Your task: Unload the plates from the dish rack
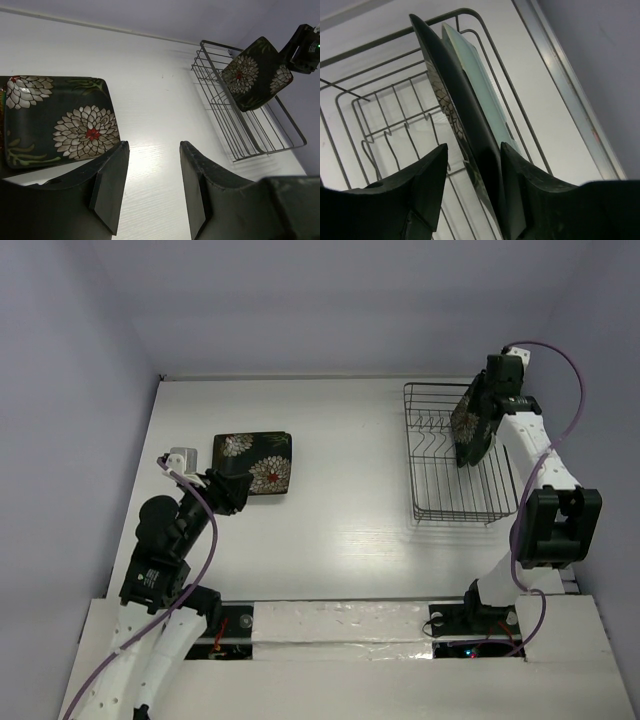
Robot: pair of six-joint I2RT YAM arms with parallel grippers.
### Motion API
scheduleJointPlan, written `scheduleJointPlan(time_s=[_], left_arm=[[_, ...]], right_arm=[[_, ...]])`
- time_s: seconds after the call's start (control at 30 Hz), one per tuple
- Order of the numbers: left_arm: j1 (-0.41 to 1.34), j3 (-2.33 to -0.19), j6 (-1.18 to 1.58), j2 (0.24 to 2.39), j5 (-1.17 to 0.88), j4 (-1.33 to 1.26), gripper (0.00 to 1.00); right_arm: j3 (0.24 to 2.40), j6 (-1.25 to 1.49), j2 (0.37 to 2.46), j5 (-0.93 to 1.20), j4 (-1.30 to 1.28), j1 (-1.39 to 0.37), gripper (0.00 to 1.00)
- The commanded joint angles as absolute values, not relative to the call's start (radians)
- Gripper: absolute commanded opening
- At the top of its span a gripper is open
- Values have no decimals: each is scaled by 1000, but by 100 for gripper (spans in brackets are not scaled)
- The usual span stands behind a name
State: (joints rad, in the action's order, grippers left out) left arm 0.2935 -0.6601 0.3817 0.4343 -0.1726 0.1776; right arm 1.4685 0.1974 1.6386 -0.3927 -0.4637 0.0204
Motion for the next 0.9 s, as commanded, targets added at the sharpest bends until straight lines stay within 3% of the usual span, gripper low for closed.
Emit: scheduleJointPlan(time_s=[0.0, 0.07, 0.1, 0.3, 0.87], left_arm=[[298, -647, 370, 422, -163, 149, 42], [298, -647, 370, 425, -160, 150, 42], [298, -647, 370, 428, -160, 150, 42], [298, -644, 374, 433, -160, 146, 42], [288, -643, 376, 443, -164, 141, 42]], right_arm=[[1517, 179, 1651, -339, -448, 28, 51], [1499, 186, 1654, -333, -431, 28, 41], [1497, 189, 1657, -334, -430, 28, 30], [1480, 172, 1603, -315, -394, 28, 1], [1492, 193, 1339, -172, -370, 9, 0]])
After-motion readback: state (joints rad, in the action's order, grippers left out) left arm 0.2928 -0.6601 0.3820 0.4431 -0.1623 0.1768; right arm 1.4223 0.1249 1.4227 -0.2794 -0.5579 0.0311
